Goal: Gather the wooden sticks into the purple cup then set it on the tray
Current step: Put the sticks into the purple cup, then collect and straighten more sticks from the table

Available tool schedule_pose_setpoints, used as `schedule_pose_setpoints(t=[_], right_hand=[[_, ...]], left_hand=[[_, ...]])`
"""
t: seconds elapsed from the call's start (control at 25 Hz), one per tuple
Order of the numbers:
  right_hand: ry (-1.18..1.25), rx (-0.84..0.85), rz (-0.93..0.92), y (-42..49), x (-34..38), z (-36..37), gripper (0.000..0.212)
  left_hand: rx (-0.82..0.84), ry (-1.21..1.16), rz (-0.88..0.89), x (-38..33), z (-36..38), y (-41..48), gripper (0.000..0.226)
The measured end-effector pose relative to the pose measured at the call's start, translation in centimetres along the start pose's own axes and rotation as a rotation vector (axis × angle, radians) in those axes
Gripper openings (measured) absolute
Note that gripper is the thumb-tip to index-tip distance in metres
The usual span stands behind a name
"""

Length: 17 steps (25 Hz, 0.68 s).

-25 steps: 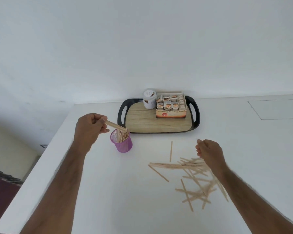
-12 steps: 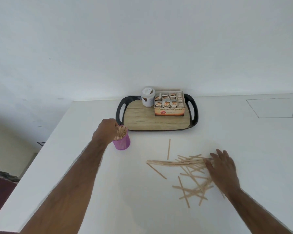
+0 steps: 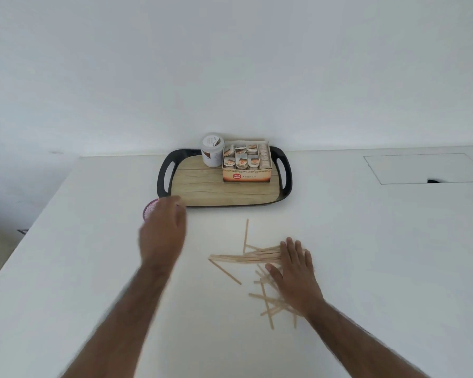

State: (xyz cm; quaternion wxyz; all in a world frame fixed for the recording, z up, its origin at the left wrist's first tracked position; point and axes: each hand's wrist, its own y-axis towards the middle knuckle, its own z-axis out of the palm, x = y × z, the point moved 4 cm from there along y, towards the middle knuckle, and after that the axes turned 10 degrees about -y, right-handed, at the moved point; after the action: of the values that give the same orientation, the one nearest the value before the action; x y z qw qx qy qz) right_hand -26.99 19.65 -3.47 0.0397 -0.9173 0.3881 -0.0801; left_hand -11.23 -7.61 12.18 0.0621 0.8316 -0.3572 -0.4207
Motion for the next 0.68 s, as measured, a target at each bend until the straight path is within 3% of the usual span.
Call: schedule_pose_setpoints(t=[0.08, 0.16, 0.24, 0.48, 0.68], right_hand=[[0.110, 0.002, -0.087, 0.9, 0.8, -0.5, 0.089], [0.180, 0.003, -0.106, 2.6, 1.0, -1.6, 0.083], [0.169, 0.043, -0.090, 4.4, 1.3, -2.6, 0.067], [-0.039, 0.216, -0.292, 7.8, 4.9, -3.4, 0.064], [-0.140, 0.155, -0.373, 6.3, 5.8, -3.8, 0.057]], left_hand=[[0.169, 0.003, 0.138, -1.6, 3.4, -4.0, 0.026], [0.437, 0.130, 0.093, -0.9, 7.4, -8.2, 0.057], [0.585, 0.245, 0.035, 1.4, 10.3, -11.6, 0.080], [0.686, 0.333, 0.137, 3.4, 13.1, -14.3, 0.092], [0.727, 0.383, 0.088, 2.9, 13.9, -13.2, 0.098]])
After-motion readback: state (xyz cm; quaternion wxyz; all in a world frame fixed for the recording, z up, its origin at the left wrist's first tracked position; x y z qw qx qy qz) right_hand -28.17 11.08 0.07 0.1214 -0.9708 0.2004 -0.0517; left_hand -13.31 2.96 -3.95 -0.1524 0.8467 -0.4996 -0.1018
